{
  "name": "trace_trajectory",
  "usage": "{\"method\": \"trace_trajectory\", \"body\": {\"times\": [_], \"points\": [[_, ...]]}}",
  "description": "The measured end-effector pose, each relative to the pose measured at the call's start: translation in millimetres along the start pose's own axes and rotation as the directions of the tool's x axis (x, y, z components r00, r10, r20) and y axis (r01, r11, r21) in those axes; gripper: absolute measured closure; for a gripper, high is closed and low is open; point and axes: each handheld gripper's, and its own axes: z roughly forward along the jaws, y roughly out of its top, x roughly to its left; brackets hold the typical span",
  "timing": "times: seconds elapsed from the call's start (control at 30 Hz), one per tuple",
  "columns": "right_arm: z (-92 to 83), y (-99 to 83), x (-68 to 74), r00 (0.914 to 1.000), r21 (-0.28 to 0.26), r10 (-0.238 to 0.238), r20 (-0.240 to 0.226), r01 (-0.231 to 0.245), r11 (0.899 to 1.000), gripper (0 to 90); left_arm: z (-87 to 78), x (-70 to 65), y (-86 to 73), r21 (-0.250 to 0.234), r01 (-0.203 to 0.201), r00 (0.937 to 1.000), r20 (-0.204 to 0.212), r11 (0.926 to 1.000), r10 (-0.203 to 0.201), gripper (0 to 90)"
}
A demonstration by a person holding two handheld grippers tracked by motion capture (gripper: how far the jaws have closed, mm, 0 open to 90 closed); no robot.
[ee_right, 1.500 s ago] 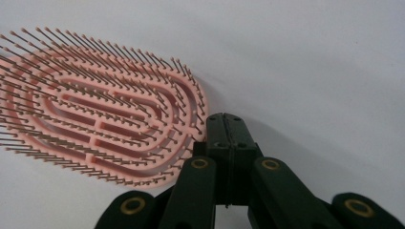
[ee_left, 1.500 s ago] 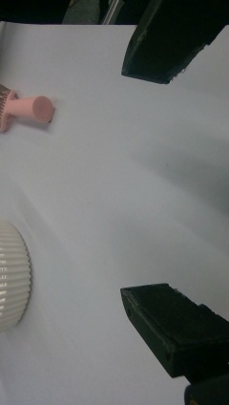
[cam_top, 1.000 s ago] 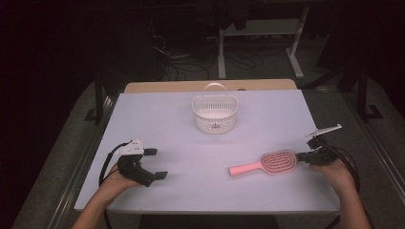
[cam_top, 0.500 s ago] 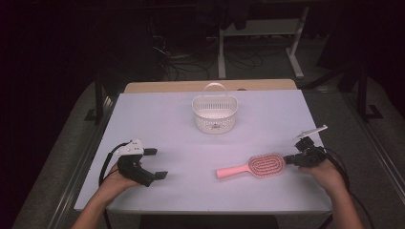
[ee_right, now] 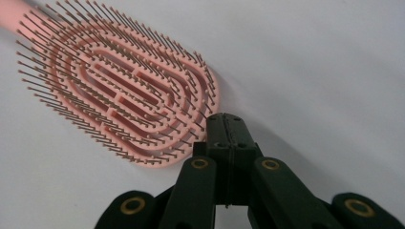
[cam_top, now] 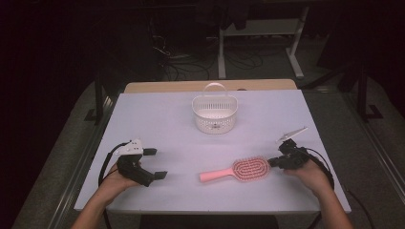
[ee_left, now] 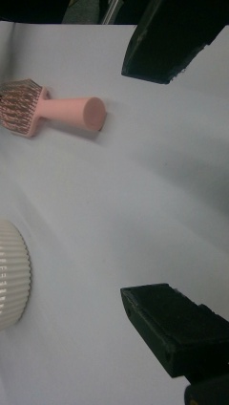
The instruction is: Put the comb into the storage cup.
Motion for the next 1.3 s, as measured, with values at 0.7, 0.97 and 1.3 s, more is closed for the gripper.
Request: {"method": "trace_trajectory", "body": {"times": [0.7,0.97,1.3], "points": [[32.6,32.2,52.2,0.9874,0.018,-0.134,-0.085,0.136,0.991,88.8,-0.2,-0.1,-0.1,0.001,0.001,1.0,0.001,1.0,-0.001,0.0],[19.4,35.4,52.3,0.9883,-0.041,-0.133,-0.074,0.131,0.991,82.0,-0.9,0.7,-0.6,0.001,0.003,1.0,-0.002,1.0,-0.003,0.0],[-7.9,40.3,50.7,0.9926,-0.228,-0.119,-0.022,0.111,0.967,32.1,-0.6,0.1,-0.3,0.0,0.001,1.0,-0.001,1.0,-0.001,0.0]]}}
